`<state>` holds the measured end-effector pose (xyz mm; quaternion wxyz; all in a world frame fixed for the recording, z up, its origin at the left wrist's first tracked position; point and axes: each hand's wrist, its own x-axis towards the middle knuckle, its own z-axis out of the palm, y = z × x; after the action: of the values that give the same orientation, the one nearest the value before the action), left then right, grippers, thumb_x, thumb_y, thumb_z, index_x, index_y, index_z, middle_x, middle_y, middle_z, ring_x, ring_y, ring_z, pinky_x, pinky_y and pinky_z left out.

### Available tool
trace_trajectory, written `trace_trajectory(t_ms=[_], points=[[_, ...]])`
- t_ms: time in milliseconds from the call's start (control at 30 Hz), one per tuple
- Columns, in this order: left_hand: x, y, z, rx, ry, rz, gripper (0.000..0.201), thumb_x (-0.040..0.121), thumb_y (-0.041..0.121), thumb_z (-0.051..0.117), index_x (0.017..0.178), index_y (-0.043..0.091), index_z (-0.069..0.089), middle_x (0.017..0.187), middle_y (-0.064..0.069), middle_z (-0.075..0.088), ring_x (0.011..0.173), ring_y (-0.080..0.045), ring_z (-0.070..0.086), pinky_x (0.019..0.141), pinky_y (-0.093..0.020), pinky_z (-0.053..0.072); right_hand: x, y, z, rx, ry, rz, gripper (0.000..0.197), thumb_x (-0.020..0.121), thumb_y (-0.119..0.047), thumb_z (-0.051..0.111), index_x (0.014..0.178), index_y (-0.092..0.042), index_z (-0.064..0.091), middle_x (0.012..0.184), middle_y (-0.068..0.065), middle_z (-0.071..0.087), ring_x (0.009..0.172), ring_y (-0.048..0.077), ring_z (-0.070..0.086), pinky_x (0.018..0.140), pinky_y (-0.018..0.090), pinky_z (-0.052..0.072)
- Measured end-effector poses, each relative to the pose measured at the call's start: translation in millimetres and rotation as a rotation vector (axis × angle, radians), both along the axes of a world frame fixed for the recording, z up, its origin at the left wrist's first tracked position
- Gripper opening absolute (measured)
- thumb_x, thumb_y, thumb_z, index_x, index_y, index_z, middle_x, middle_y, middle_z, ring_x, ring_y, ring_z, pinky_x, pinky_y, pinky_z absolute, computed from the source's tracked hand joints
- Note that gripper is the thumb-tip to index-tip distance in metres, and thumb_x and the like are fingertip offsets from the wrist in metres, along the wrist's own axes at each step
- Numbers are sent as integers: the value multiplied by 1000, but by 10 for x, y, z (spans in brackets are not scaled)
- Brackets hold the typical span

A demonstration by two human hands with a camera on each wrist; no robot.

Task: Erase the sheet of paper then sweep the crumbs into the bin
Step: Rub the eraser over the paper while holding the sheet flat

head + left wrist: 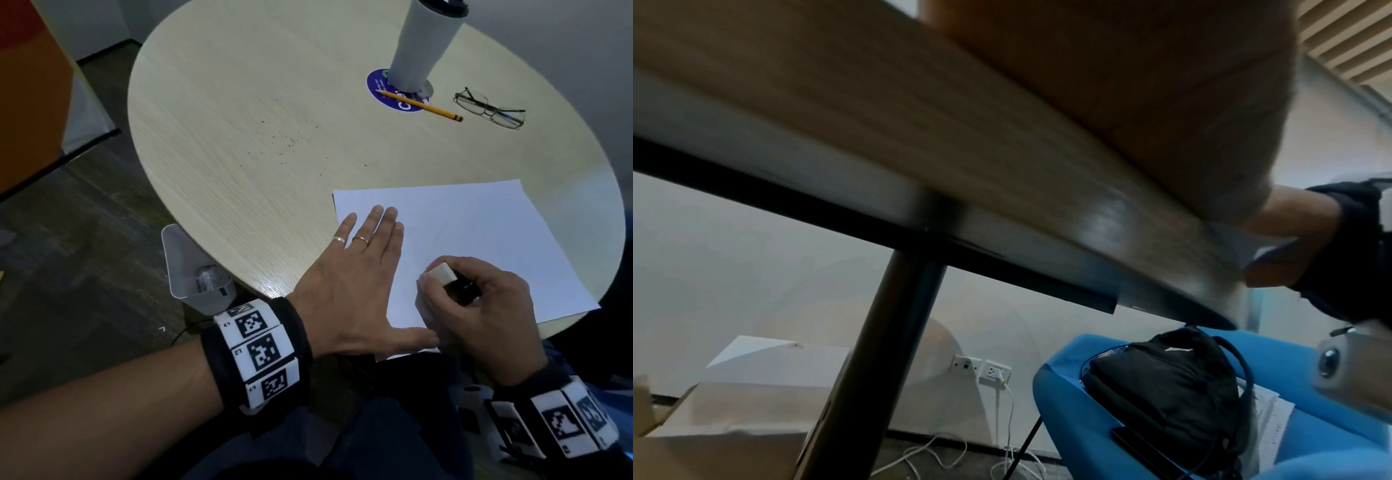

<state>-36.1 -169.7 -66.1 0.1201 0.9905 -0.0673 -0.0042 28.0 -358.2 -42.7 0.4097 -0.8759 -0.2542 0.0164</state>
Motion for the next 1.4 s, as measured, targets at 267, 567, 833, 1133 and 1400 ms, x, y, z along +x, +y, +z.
trace_trajectory(t_ms=[267, 567, 833, 1133, 1400], points=[[16, -18, -8, 39, 15, -8, 134, 78, 99, 25, 165, 0, -1, 174, -17, -12, 161, -27, -15, 129, -52, 1, -49, 39, -14, -102, -134, 119, 20, 90, -11, 79, 76, -21, 69, 69, -1, 64, 63, 20, 60, 61, 38, 49], [27, -23, -11, 73, 36, -19, 132, 78, 96, 25, 165, 0, -4, 173, -18, -15, 161, -28, -16, 129, -53, 1, -127, 110, -41, -144, -225, 122, 21, 90, -12, 79, 75, -18, 67, 66, -2, 56, 61, 16, 53, 61, 32, 45], [30, -16, -13, 64, 37, -22, 132, 78, 95, 26, 165, 1, -6, 173, -18, -17, 160, -28, -19, 129, -53, -1, -122, 130, -36, -172, -280, 150, 21, 90, -8, 79, 74, -13, 67, 66, -2, 54, 62, 16, 50, 62, 30, 44], [39, -19, -24, 52, 29, -20, 133, 78, 96, 28, 165, 1, -5, 173, -17, -16, 160, -28, -18, 129, -53, 0, -113, 128, -51, -162, -281, 155, 23, 90, -8, 77, 71, -14, 65, 65, -3, 53, 62, 14, 51, 61, 31, 44], [32, -22, -24, 48, 28, -21, 137, 76, 101, 21, 165, 1, -6, 173, -17, -17, 160, -28, -19, 129, -53, -1, 6, 45, -29, -160, -279, 92, 21, 88, -3, 80, 73, -12, 68, 66, 0, 57, 61, 18, 54, 61, 37, 47]])
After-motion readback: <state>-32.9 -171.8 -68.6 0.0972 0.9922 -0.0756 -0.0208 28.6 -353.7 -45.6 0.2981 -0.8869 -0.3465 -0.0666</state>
